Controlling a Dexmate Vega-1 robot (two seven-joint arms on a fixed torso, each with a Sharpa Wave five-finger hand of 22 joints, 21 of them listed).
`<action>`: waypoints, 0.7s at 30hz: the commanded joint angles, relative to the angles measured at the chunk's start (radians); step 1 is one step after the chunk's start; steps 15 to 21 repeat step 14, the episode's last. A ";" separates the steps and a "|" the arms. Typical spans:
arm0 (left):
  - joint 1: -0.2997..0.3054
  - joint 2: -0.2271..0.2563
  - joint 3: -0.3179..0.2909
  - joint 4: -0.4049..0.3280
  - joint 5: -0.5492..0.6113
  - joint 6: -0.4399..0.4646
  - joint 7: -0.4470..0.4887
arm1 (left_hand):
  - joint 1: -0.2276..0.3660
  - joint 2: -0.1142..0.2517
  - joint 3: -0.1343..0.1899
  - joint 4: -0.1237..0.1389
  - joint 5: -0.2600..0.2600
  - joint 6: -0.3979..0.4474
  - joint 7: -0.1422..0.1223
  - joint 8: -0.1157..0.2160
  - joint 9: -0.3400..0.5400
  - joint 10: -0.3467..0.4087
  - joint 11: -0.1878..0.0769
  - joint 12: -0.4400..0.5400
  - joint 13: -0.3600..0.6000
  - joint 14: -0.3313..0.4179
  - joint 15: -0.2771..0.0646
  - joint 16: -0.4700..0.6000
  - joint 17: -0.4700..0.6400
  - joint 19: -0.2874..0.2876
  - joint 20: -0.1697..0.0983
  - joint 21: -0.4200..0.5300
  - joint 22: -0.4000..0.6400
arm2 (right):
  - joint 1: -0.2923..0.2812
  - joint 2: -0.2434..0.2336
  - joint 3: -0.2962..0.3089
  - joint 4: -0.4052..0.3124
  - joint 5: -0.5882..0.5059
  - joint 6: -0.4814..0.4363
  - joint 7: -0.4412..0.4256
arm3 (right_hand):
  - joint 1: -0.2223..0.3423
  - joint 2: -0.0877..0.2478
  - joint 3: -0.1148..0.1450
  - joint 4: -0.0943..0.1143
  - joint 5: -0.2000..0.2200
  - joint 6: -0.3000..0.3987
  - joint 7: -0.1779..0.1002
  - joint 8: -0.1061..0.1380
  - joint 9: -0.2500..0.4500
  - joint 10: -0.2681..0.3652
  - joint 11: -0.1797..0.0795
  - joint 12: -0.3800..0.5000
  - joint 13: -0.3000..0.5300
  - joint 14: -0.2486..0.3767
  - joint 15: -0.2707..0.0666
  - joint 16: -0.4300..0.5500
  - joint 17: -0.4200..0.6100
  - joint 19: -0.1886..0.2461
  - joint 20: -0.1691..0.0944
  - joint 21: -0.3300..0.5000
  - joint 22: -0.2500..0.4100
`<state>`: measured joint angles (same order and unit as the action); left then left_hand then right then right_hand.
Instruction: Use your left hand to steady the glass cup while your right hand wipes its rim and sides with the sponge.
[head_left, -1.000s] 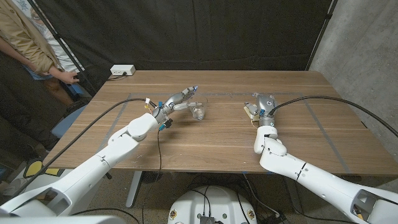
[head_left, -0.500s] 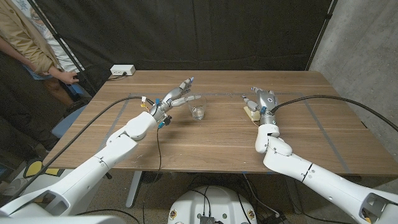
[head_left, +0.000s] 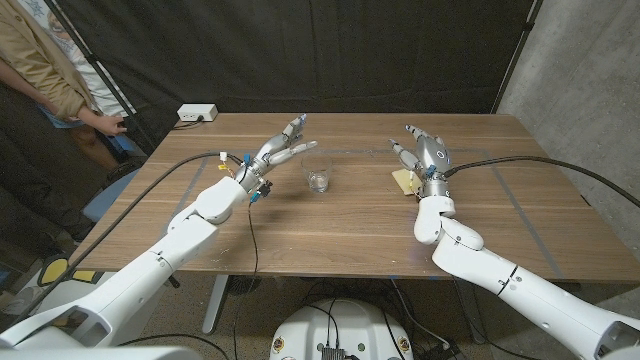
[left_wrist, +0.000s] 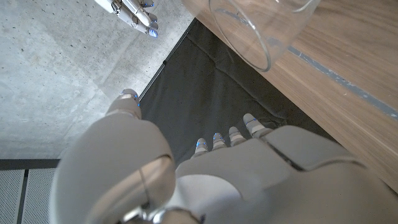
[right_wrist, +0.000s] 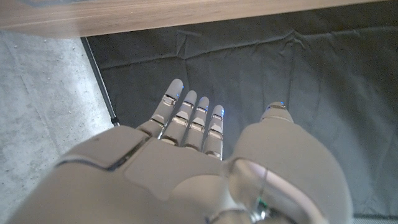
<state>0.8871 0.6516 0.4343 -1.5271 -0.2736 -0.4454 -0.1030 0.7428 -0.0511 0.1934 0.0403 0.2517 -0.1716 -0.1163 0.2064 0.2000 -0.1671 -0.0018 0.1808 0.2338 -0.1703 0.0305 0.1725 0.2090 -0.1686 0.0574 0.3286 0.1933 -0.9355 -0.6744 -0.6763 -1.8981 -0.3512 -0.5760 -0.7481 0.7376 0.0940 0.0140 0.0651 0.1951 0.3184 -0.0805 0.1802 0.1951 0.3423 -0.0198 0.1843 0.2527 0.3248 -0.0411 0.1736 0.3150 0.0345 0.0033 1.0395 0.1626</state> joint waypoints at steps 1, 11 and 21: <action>-0.004 0.014 -0.026 0.041 -0.079 -0.067 -0.066 | -0.011 0.000 -0.003 0.008 0.006 -0.118 -0.007 -0.007 0.000 -0.080 0.003 0.004 -0.001 -0.049 0.011 0.004 -0.001 -0.054 -0.005 -0.005 0.004 | -0.056 0.028 0.111 0.017 0.187 0.309 -0.020 | -0.022 0.001 0.005 0.001 -0.005 -0.040 0.010 -0.004 0.001 -0.047 0.007 -0.003 -0.020 -0.048 -0.012 0.000 -0.024 -0.010 -0.007 -0.034 0.000; -0.022 0.015 -0.030 0.136 -0.153 -0.105 -0.149 | -0.020 0.005 -0.007 0.014 0.008 -0.122 -0.008 -0.008 0.000 -0.092 0.016 0.007 -0.006 -0.067 0.013 0.004 -0.004 -0.078 -0.005 -0.016 0.004 | -0.055 0.104 0.111 0.066 0.195 0.418 -0.054 | -0.127 0.026 -0.003 0.013 -0.003 -0.124 -0.011 0.007 -0.008 -0.190 -0.008 0.004 -0.071 -0.334 -0.006 -0.003 -0.130 -0.220 -0.090 -0.241 0.003; -0.025 0.014 -0.034 0.158 -0.170 -0.109 -0.163 | -0.021 0.007 -0.008 0.015 0.008 -0.123 -0.007 -0.008 0.000 -0.096 0.021 0.007 -0.007 -0.070 0.012 0.005 -0.005 -0.083 -0.006 -0.018 0.004 | -0.045 0.120 0.109 0.070 0.193 0.404 -0.054 | -0.131 0.027 -0.003 0.012 -0.003 -0.114 -0.005 0.011 -0.008 -0.189 -0.006 0.007 -0.072 -0.335 -0.004 0.000 -0.133 -0.227 -0.090 -0.249 0.003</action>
